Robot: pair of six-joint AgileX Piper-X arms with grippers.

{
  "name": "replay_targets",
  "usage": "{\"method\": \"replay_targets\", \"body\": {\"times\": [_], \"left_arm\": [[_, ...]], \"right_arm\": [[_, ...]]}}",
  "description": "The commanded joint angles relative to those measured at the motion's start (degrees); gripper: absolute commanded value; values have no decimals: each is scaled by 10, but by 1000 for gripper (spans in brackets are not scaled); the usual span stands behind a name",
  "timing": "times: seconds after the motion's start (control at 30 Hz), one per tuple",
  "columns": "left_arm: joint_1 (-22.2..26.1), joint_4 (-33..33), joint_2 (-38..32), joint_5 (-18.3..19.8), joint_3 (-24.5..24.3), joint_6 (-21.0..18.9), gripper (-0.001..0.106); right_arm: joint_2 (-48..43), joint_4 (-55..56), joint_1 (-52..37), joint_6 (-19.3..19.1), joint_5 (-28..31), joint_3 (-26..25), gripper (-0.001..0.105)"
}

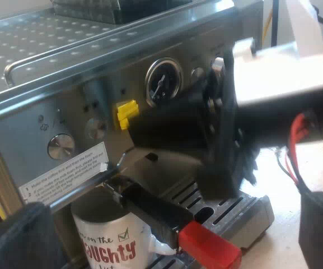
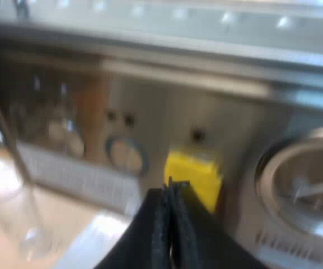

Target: Place mug into machine

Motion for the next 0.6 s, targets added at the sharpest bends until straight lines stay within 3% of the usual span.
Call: {"method": "replay_targets", "body": {"times": [0.03, 0.07, 0.13, 0.17, 0.27, 0.4, 0.47, 0.6], "left_arm": [[-3, -5, -3, 3, -6, -1, 89], [-3, -5, -3, 3, -6, -1, 89], [-3, -5, -3, 3, -6, -3, 89], [-3, -4, -3, 3, -9, -13, 89], [-3, 0, -3, 3, -26, -44, 89], [-3, 22, -4, -22, -59, -44, 89], [-3, 44, -4, -80, -85, -53, 89], [-3, 61, 4, -119, -125, -74, 89]], "right_arm": [[-23, 50, 17, 20, -22, -5, 30], [-33, 68, 22, 30, -24, -5, 45], [-45, 93, 25, 37, -29, -5, 58], [-55, 117, 27, 40, -48, -5, 73], [-85, 162, 30, 40, -78, -5, 87], [-126, 203, 30, 40, -112, -5, 89], [-163, 221, 30, 29, -111, -5, 89], [-213, 235, 29, -13, -108, -7, 89]]}}
